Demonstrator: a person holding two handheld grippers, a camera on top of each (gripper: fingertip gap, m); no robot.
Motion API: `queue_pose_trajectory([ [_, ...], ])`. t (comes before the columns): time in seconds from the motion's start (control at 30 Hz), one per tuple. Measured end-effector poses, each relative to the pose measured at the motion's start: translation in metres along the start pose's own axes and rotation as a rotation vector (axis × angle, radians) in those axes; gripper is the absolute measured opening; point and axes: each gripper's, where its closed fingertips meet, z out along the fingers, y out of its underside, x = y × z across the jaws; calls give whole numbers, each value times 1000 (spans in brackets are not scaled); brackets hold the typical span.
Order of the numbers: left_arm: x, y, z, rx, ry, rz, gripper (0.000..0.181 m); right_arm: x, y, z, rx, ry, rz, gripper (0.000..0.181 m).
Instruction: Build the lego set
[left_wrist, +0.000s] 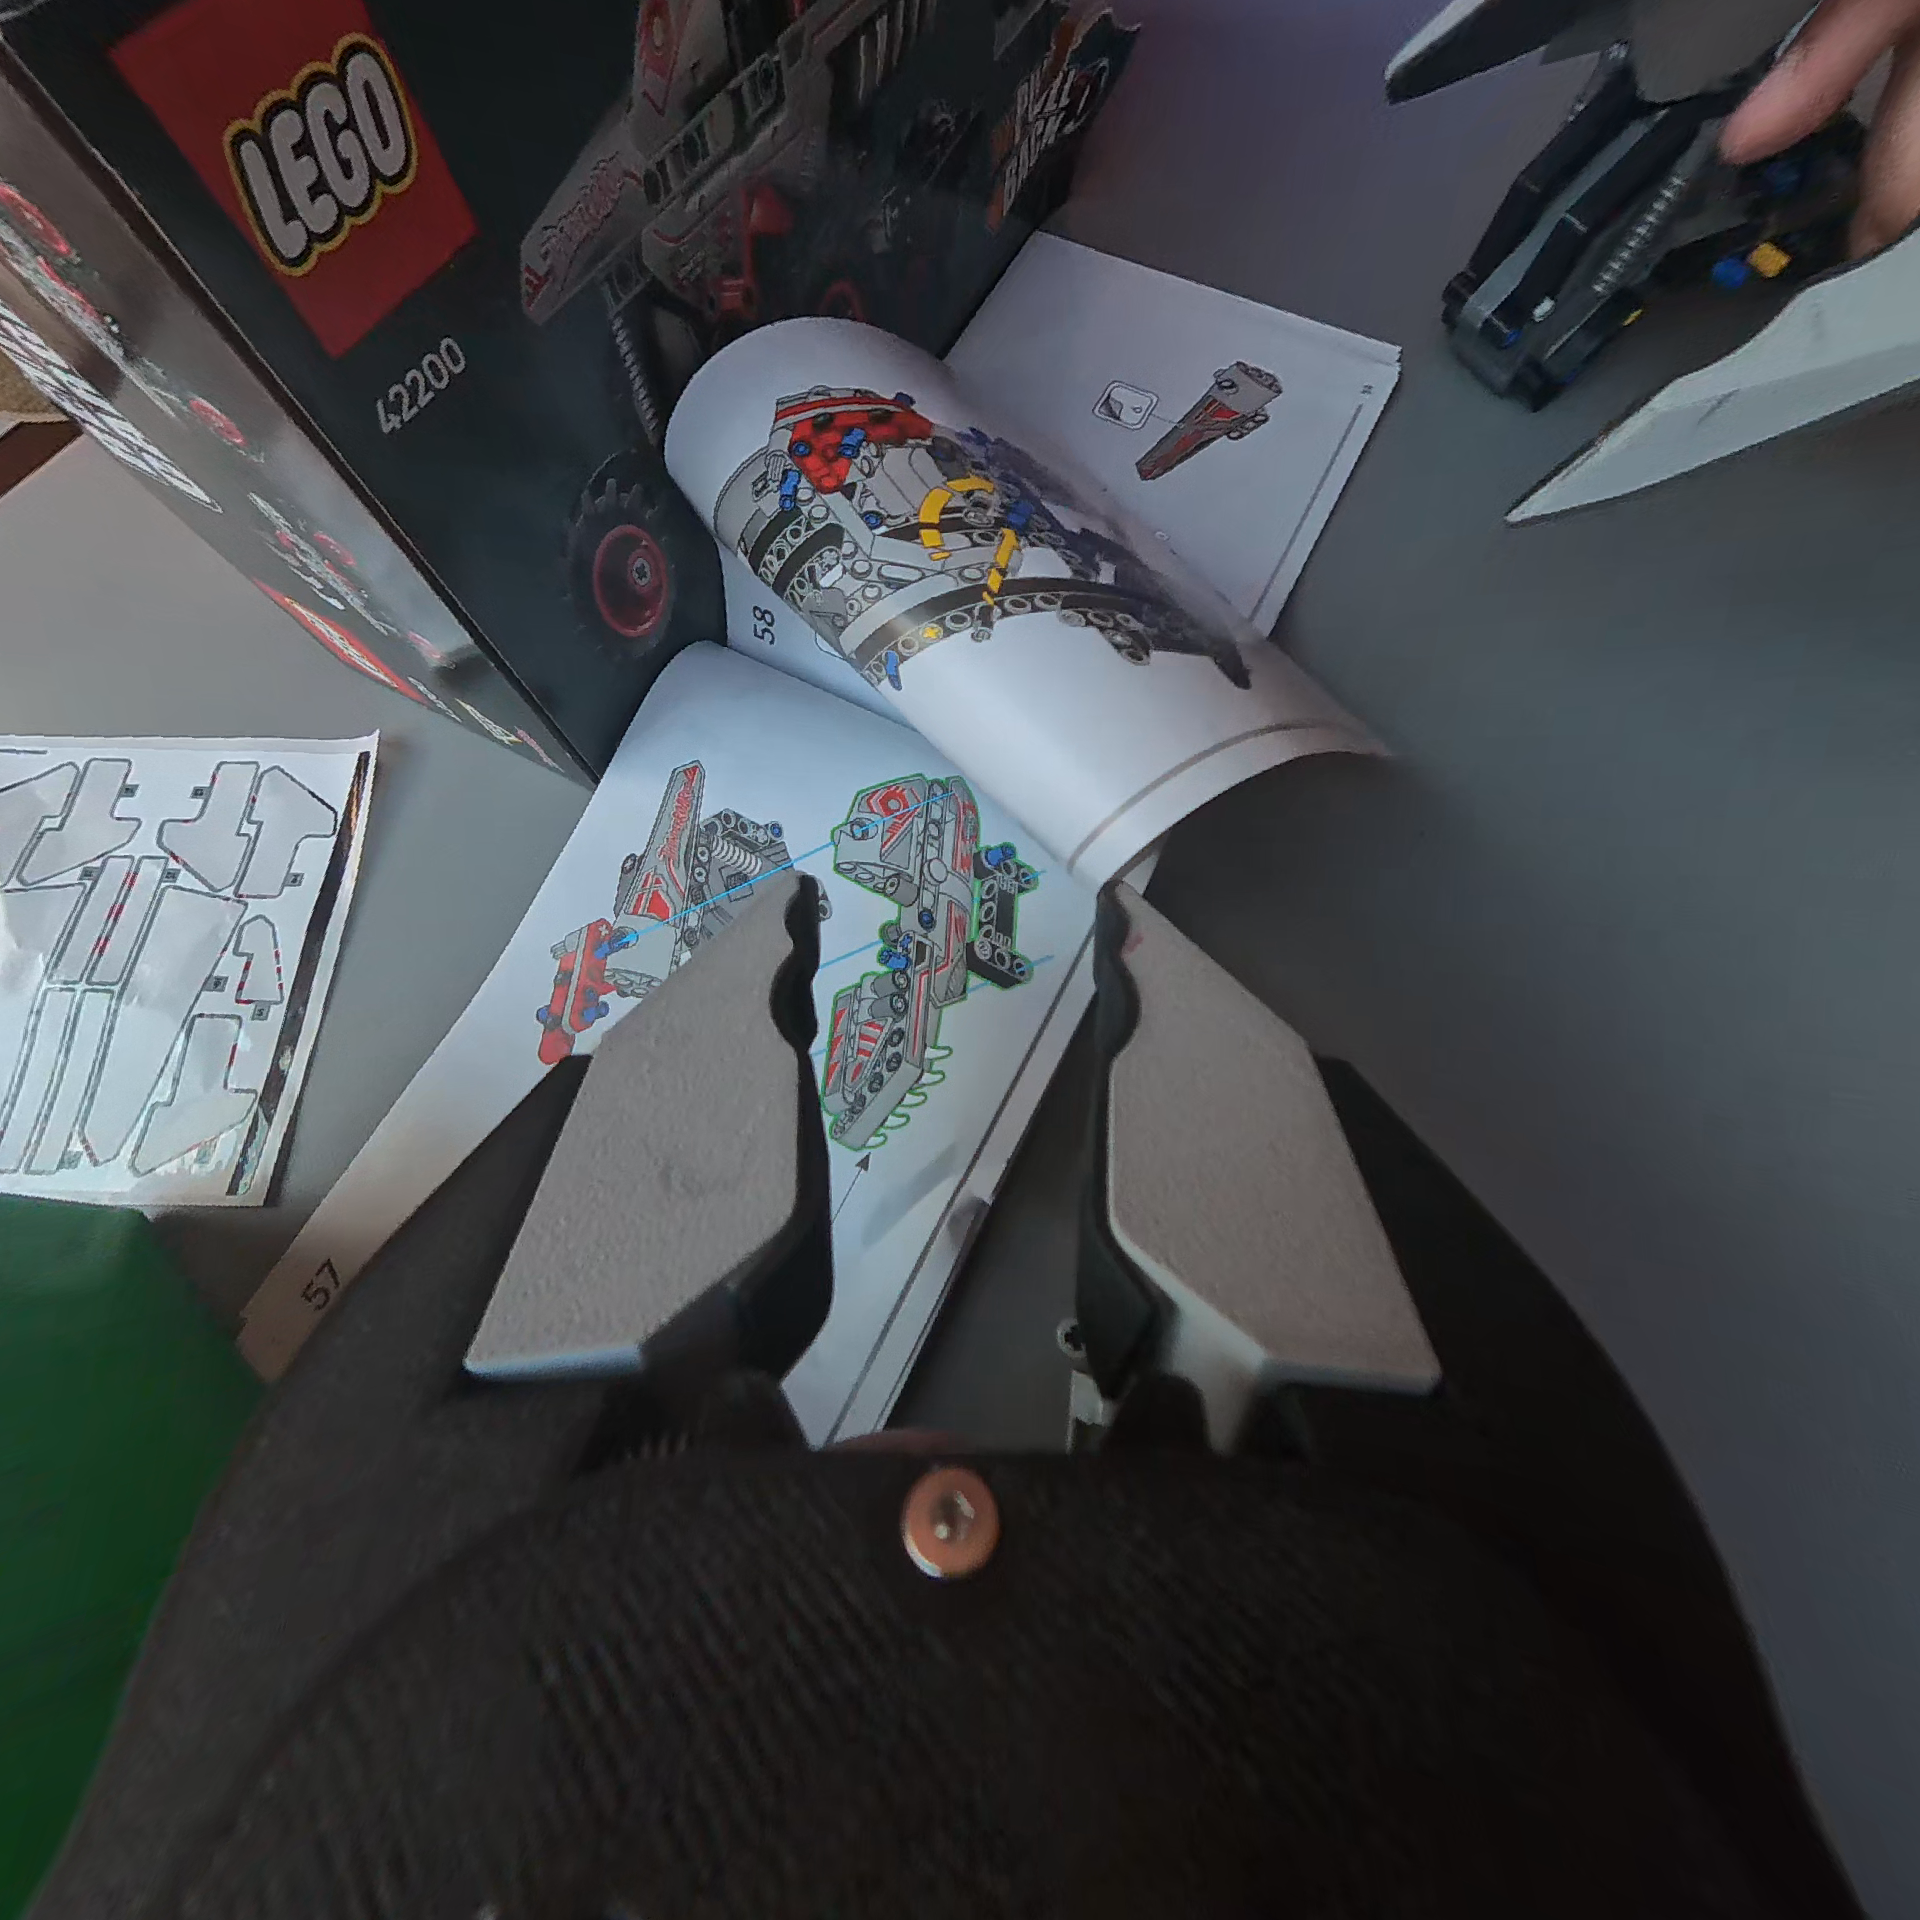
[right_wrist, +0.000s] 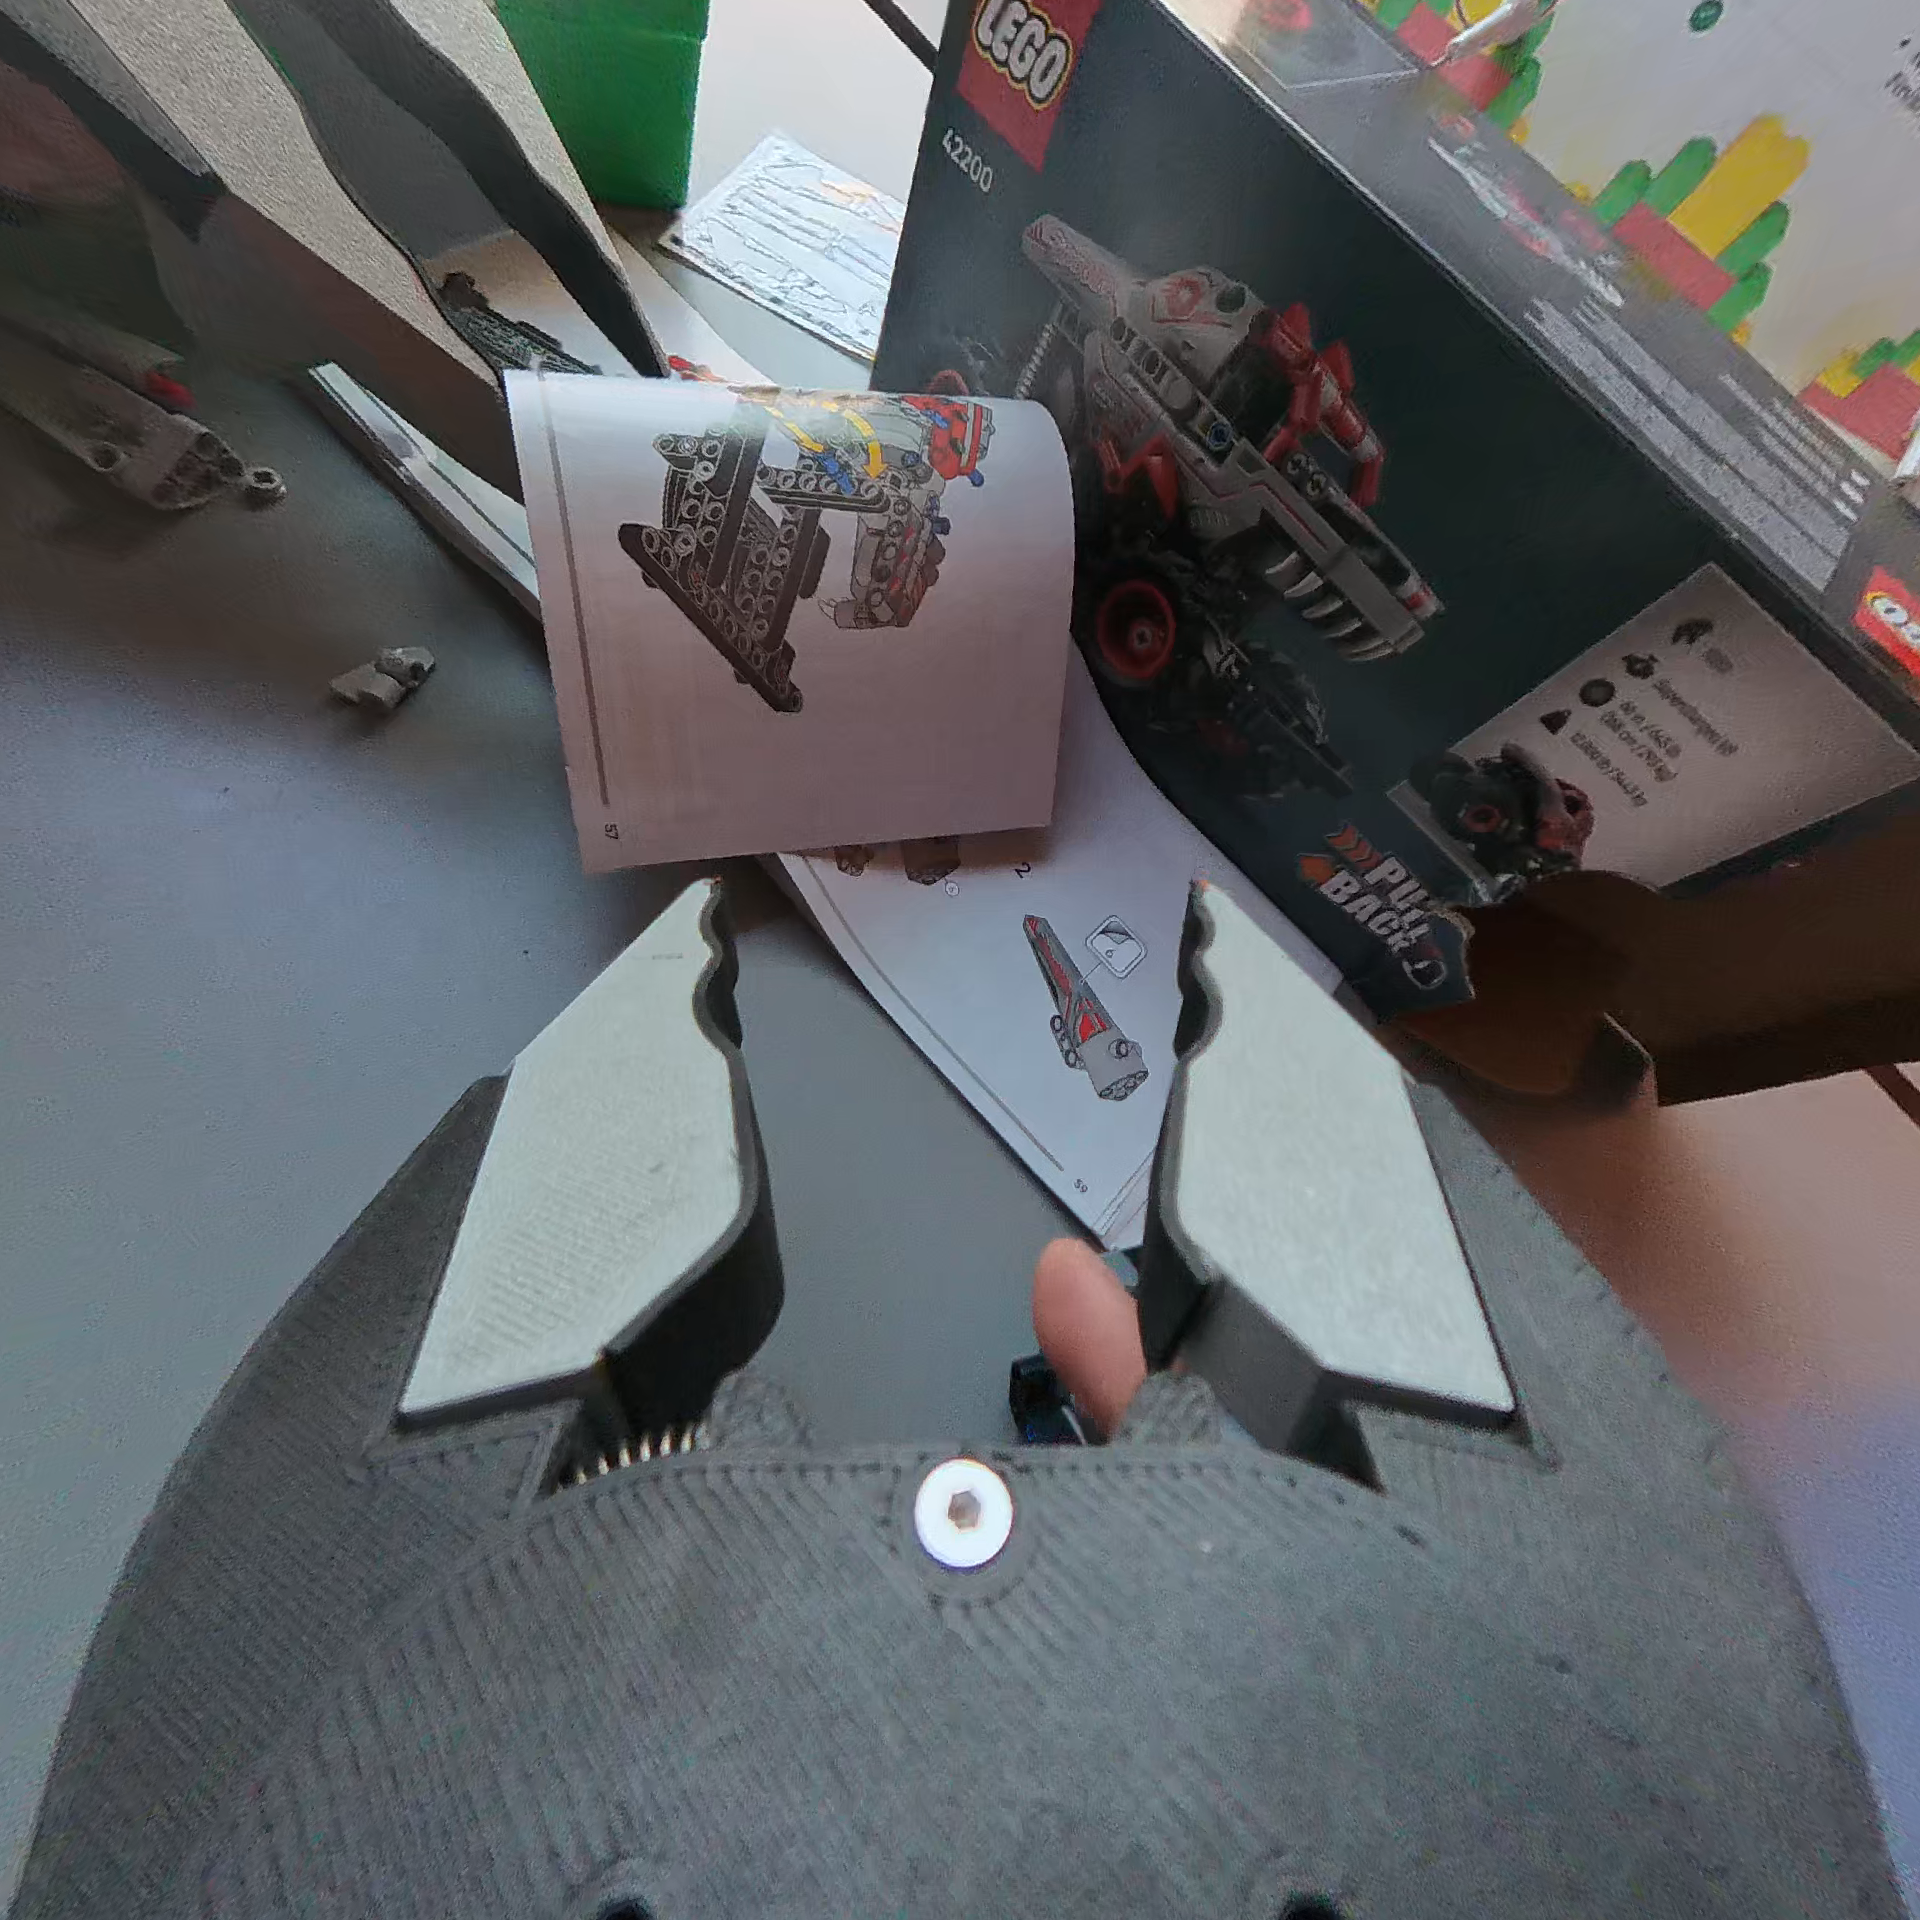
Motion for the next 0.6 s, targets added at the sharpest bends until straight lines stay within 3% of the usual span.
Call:
queue_pose_trajectory([
  [0.13, -1, -2, -2, 12, 0, -7, 53, -10, 7, 4, -25, -48, -8, 82],
  [0.3, -6, -3, -8, 37, -2, -39, 54, -39, 29, 18, -164, -177, -82, 75],
  [0.47, -13, -2, -16, 61, -17, -72, 55, -22, 40, 17, -208, -109, -88, 78],
  [0.6, -14, 0, -18, 67, -5, -109, 55, 4, 25, -7, -149, -37, -7, 83],
])
